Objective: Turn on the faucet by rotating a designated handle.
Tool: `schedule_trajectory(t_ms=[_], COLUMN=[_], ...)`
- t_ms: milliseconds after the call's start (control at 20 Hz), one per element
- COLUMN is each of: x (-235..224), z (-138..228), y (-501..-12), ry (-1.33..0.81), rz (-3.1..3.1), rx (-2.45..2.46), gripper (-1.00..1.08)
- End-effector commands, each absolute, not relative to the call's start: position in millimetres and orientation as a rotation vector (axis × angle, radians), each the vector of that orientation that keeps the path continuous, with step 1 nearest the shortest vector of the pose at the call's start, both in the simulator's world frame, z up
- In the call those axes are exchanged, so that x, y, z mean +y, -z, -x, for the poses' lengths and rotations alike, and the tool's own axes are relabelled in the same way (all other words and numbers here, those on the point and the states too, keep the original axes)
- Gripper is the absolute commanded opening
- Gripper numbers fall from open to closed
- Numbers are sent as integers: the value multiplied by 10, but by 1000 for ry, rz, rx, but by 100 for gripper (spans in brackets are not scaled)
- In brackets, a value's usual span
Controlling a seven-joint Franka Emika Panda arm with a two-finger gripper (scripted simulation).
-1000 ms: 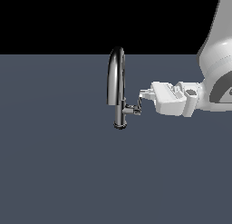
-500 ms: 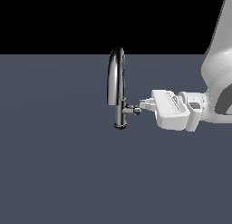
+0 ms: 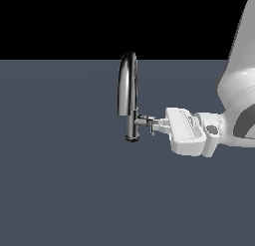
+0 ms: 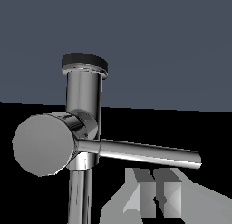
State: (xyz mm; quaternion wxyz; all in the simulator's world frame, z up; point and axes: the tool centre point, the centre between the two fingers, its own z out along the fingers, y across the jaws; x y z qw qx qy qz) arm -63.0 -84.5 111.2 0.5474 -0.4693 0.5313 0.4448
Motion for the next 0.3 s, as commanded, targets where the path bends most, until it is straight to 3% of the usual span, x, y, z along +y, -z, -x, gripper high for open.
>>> schedule_trajectory(t_ms=[0, 250], x=[-784, -754], z=[703, 757], y=[-881, -659], ry=[-1076, -1086], rz=[1104, 1101], rx=[1269, 1270], gripper=[-100, -100])
